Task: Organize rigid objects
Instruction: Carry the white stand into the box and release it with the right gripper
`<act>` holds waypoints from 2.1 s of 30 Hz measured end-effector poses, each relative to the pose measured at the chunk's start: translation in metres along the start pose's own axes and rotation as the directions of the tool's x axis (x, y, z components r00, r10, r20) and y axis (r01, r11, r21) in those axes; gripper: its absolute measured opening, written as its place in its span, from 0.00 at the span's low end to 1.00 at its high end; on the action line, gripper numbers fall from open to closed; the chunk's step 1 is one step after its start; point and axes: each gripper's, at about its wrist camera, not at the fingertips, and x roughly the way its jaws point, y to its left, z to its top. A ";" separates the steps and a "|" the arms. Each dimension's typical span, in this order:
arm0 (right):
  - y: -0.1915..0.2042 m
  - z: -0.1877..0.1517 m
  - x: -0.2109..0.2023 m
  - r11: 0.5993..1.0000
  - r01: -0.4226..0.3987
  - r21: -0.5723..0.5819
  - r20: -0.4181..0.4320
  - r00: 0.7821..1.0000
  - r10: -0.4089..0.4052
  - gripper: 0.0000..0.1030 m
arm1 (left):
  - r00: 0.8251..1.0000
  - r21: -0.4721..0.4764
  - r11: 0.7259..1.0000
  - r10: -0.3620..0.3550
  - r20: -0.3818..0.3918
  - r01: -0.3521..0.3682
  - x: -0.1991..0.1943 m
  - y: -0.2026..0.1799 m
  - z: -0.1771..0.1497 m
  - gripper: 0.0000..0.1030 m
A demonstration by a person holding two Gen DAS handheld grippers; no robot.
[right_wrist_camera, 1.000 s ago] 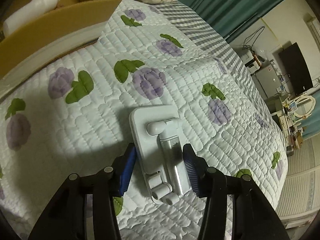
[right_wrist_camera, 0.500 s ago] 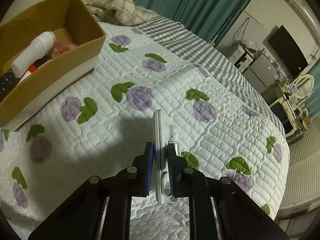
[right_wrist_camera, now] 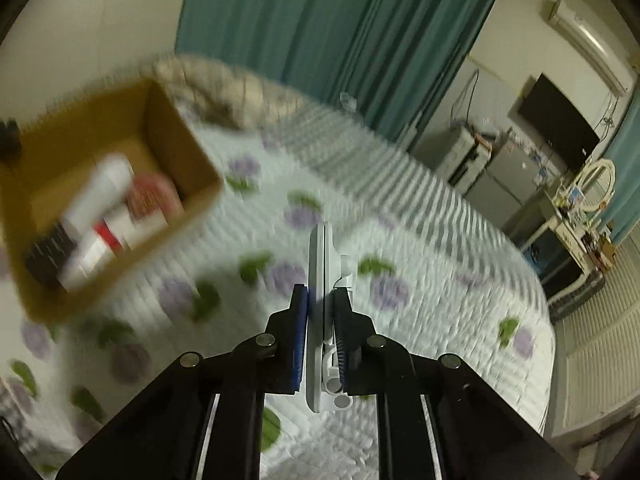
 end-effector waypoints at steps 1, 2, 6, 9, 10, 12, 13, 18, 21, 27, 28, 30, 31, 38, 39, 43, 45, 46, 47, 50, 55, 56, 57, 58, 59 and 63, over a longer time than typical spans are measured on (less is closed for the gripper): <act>0.001 0.009 -0.008 1.000 -0.007 0.003 0.027 1.000 0.007 0.12 | 1.000 0.001 1.000 0.001 0.000 -0.001 0.000 0.000 0.000 0.07; 0.003 0.018 -0.016 1.000 -0.014 0.002 0.052 0.999 0.014 0.12 | 1.000 0.002 1.000 0.001 0.001 -0.001 0.000 0.000 0.000 0.07; 0.020 0.052 -0.039 0.998 -0.066 -0.013 0.137 0.988 0.067 0.12 | 1.000 -0.002 1.000 -0.002 0.000 0.002 0.000 0.001 0.000 0.07; 0.038 0.074 -0.045 0.994 -0.107 -0.029 0.177 0.978 0.110 0.12 | 1.000 -0.002 1.000 -0.002 0.001 0.002 0.000 0.001 0.000 0.07; 0.046 0.080 -0.045 0.992 -0.120 -0.036 0.186 0.975 0.125 0.12 | 1.000 -0.002 1.000 -0.002 0.001 0.002 0.000 0.001 0.000 0.07; 0.062 0.091 -0.041 0.988 -0.145 -0.053 0.191 0.970 0.152 0.12 | 1.000 -0.004 1.000 -0.003 0.001 0.003 0.000 0.001 0.000 0.07; 0.072 0.095 -0.038 0.985 -0.160 -0.057 0.193 0.967 0.168 0.12 | 1.000 -0.005 1.000 -0.004 0.001 0.004 0.000 0.001 0.000 0.07; 0.116 0.108 -0.014 0.962 -0.270 -0.037 0.175 0.946 0.272 0.12 | 1.000 -0.007 1.000 -0.009 0.003 0.009 0.001 0.002 0.001 0.07; 0.136 0.110 0.003 0.942 -0.335 -0.013 0.149 0.931 0.333 0.12 | 1.000 -0.007 1.000 -0.011 0.004 0.011 0.001 0.002 0.001 0.07; 0.157 0.109 0.032 0.885 -0.460 0.078 0.098 0.887 0.452 0.12 | 1.000 -0.012 1.000 -0.018 0.010 0.018 0.001 0.004 0.001 0.07; 0.159 0.108 0.038 0.877 -0.470 0.095 0.088 0.882 0.463 0.12 | 1.000 -0.012 1.000 -0.018 0.011 0.018 0.001 0.004 0.001 0.07; 0.162 0.106 0.046 0.866 -0.485 0.119 0.069 0.875 0.480 0.12 | 1.000 -0.012 1.000 -0.018 0.011 0.018 0.002 0.004 0.001 0.07; 0.162 0.105 0.050 0.862 -0.488 0.133 0.060 0.873 0.485 0.12 | 1.000 -0.011 1.000 -0.018 0.011 0.018 0.001 0.004 0.001 0.07; 0.139 0.100 0.060 0.878 -0.424 0.222 0.071 0.905 0.419 0.13 | 1.000 -0.011 1.000 -0.021 0.011 0.021 0.002 0.004 0.002 0.07; 0.135 0.102 0.059 0.878 -0.420 0.228 0.077 0.907 0.414 0.15 | 1.000 -0.013 1.000 -0.015 0.011 0.015 0.002 0.004 0.003 0.07; 0.114 0.101 0.043 0.900 -0.376 0.219 0.111 0.926 0.360 0.28 | 1.000 -0.013 1.000 -0.016 0.012 0.016 0.002 0.003 0.002 0.07; 0.107 0.098 0.036 0.918 -0.343 0.200 0.116 0.939 0.325 0.29 | 1.000 -0.012 1.000 -0.014 0.011 0.014 0.003 0.003 0.002 0.07; 0.103 0.095 0.034 0.923 -0.329 0.199 0.115 0.943 0.312 0.29 | 1.000 -0.012 1.000 -0.014 0.010 0.014 0.003 0.003 0.002 0.07; 0.100 0.091 0.033 0.924 -0.324 0.203 0.114 0.945 0.306 0.30 | 1.000 -0.012 1.000 -0.014 0.011 0.014 0.003 0.003 0.002 0.07; 0.088 0.073 0.033 0.919 -0.319 0.231 0.098 0.948 0.304 0.32 | 1.000 -0.012 1.000 -0.014 0.011 0.014 0.002 0.004 0.002 0.07; 0.077 0.045 0.033 0.923 -0.282 0.262 0.061 0.959 0.276 0.32 | 1.000 -0.013 1.000 -0.023 0.011 0.023 0.002 0.005 0.002 0.07; 0.075 0.039 0.032 0.922 -0.278 0.268 0.054 0.960 0.274 0.32 | 1.000 -0.011 1.000 -0.024 0.011 0.024 0.002 0.006 0.002 0.07; 0.073 0.035 0.030 0.922 -0.274 0.272 0.051 0.961 0.270 0.32 | 1.000 -0.009 1.000 -0.022 0.014 0.022 0.001 0.006 0.003 0.07; 0.071 0.030 0.029 0.923 -0.267 0.277 0.048 0.963 0.264 0.32 | 1.000 -0.006 1.000 -0.022 0.017 0.023 0.001 0.008 0.004 0.07; 0.068 0.026 0.026 0.924 -0.256 0.284 0.043 0.966 0.254 0.32 | 0.999 -0.007 1.000 -0.030 0.020 0.030 -0.001 0.009 0.006 0.07; 0.063 0.015 0.014 0.927 -0.228 0.299 0.032 0.973 0.229 0.32 | 0.999 0.001 0.999 -0.040 0.032 0.040 -0.008 0.010 0.010 0.07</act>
